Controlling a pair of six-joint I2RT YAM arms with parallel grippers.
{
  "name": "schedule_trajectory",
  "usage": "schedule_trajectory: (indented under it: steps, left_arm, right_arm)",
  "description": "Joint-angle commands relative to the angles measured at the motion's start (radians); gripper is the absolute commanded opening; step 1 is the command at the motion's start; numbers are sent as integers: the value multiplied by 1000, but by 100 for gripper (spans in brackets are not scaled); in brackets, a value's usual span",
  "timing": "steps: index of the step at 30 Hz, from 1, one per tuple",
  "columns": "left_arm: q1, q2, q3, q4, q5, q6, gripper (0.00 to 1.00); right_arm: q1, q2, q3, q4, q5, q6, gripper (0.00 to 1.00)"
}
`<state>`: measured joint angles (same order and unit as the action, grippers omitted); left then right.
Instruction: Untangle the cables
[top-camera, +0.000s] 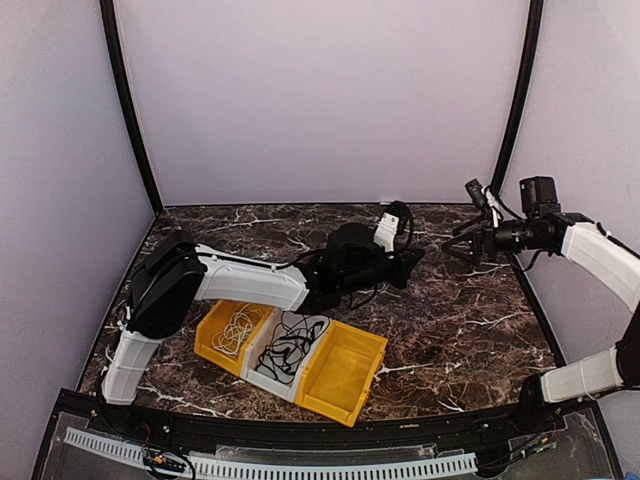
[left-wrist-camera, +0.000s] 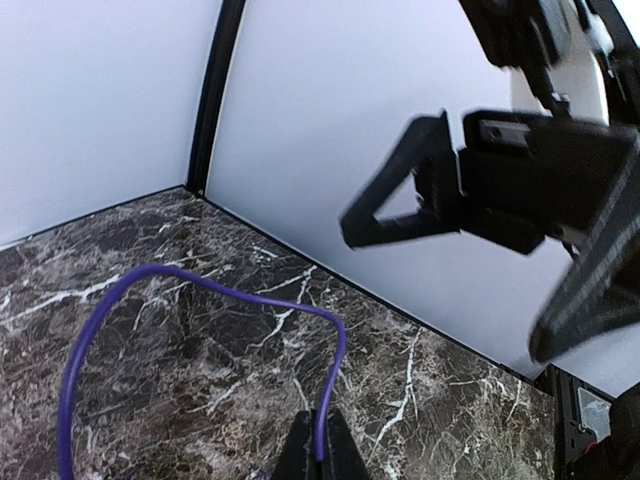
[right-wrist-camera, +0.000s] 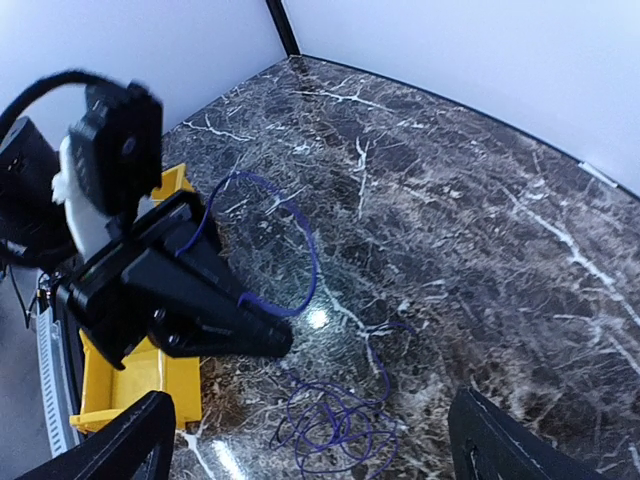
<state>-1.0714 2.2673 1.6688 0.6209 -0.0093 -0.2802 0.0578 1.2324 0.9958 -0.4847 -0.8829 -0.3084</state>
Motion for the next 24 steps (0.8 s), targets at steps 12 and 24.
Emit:
schedule_trajectory:
  steps: [12,24]
  left_arm:
    - [66,-102,-68,119,8,-261,0]
    - [69,-107,-73,111,22,-261,0]
  right_arm:
    - [123,296,-115,286,97,-59,66]
    - [188,555,33,312,104,49,48]
